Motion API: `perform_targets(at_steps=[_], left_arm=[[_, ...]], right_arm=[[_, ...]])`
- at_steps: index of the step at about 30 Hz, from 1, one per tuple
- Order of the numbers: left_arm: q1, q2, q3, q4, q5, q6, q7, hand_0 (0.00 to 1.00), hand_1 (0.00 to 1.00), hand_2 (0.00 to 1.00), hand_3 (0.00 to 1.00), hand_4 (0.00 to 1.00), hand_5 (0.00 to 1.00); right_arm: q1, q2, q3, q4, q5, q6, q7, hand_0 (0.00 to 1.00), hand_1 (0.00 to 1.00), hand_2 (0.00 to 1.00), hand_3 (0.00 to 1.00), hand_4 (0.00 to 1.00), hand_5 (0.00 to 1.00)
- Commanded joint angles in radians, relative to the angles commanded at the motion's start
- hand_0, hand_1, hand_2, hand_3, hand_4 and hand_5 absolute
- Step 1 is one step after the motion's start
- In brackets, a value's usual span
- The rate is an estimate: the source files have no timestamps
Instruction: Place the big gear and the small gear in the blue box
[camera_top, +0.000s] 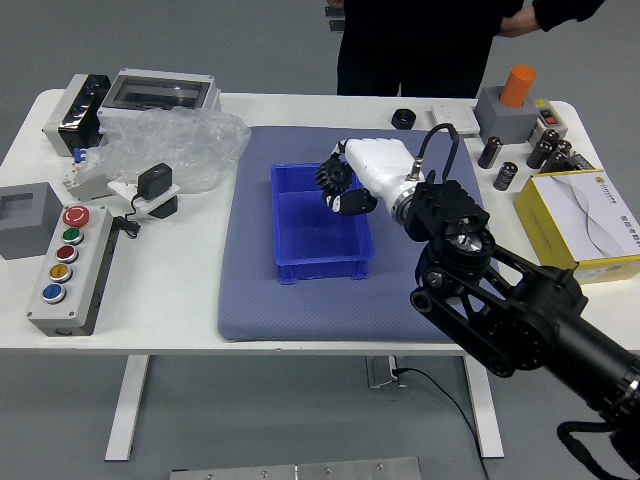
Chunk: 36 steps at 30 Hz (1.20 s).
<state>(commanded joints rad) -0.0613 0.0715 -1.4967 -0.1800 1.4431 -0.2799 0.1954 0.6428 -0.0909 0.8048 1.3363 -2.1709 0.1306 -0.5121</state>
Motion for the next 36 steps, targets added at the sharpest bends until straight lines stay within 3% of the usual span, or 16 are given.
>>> perform_targets(at_steps=[1, 2, 7, 8, 19, 20, 25, 26, 27, 31, 32, 36], left_arm=[[0.0, 0.0, -0.001, 0.0, 0.001, 0.0, 0.0, 0.842, 0.807, 0.814, 0.851, 0.698, 0.273], [-0.001, -0.001, -0.001, 0.0, 0.002, 0.0, 0.0, 0.842, 0.807, 0.813, 0.851, 0.698, 0.272], [-0.002, -0.001, -0.003, 0.0, 0.004, -0.001, 0.001, 0.842, 0.807, 0.813, 0.851, 0.698, 0.272], [-0.001, -0.001, -0.003, 0.0, 0.003, -0.001, 0.001, 0.842, 0.807, 0.813, 0.851, 0.701, 0.274], [-0.002, -0.002, -0.004, 0.0, 0.004, -0.001, 0.001, 0.842, 0.806, 0.813, 0.85, 0.703, 0.275], [-0.002, -0.002, -0.004, 0.0, 0.004, -0.001, 0.001, 0.842, 0.806, 0.813, 0.849, 0.704, 0.275], [-0.003, -0.001, -0.002, 0.0, -0.002, 0.0, 0.001, 0.842, 0.806, 0.813, 0.849, 0.704, 0.275], [-0.003, 0.0, -0.001, 0.0, -0.003, 0.001, 0.001, 0.842, 0.806, 0.813, 0.849, 0.705, 0.276], [-0.003, 0.0, 0.0, 0.0, -0.005, 0.001, 0.001, 0.842, 0.806, 0.813, 0.849, 0.705, 0.276], [-0.006, 0.001, 0.0, 0.0, -0.007, 0.001, 0.0, 0.842, 0.806, 0.813, 0.849, 0.705, 0.276], [-0.007, 0.001, -0.001, 0.0, -0.007, 0.001, 0.0, 0.842, 0.806, 0.813, 0.849, 0.706, 0.276], [-0.01, 0.0, -0.002, 0.0, -0.006, 0.001, 0.0, 0.842, 0.806, 0.813, 0.849, 0.706, 0.276]], right_arm=[[-0.001, 0.009, -0.001, -0.006, 0.003, 0.008, 0.0, 0.636, 0.519, 0.54, 0.633, 0.573, 0.29], [-0.002, 0.015, -0.002, -0.011, 0.007, 0.014, 0.0, 0.693, 0.613, 0.678, 0.788, 0.826, 0.568], [-0.006, 0.034, 0.005, -0.037, 0.039, 0.055, 0.002, 0.693, 0.613, 0.678, 0.788, 0.826, 0.568], [-0.006, 0.035, 0.009, -0.041, 0.043, 0.062, 0.002, 0.813, 0.748, 0.867, 0.998, 0.987, 0.744], [-0.004, 0.03, 0.041, -0.036, 0.052, 0.073, 0.006, 0.834, 0.779, 0.909, 0.998, 0.998, 0.767], [-0.003, 0.024, 0.048, -0.029, 0.051, 0.071, 0.008, 0.806, 0.749, 0.861, 0.992, 0.998, 0.748], [0.006, -0.026, 0.092, -0.01, 0.051, 0.052, 0.025, 0.806, 0.749, 0.861, 0.992, 0.998, 0.748], [0.008, -0.041, 0.1, -0.012, 0.053, 0.044, 0.032, 0.764, 0.696, 0.8, 0.923, 0.953, 0.667], [0.011, -0.055, 0.105, -0.016, 0.055, 0.038, 0.038, 0.764, 0.696, 0.8, 0.923, 0.953, 0.667], [0.021, -0.105, 0.096, -0.053, 0.071, 0.019, 0.064, 0.764, 0.696, 0.8, 0.923, 0.953, 0.667], [0.024, -0.116, 0.089, -0.067, 0.076, 0.016, 0.071, 0.74, 0.675, 0.773, 0.862, 0.909, 0.585], [0.038, -0.149, 0.053, -0.121, 0.092, 0.01, 0.097, 0.74, 0.675, 0.773, 0.862, 0.909, 0.585]])
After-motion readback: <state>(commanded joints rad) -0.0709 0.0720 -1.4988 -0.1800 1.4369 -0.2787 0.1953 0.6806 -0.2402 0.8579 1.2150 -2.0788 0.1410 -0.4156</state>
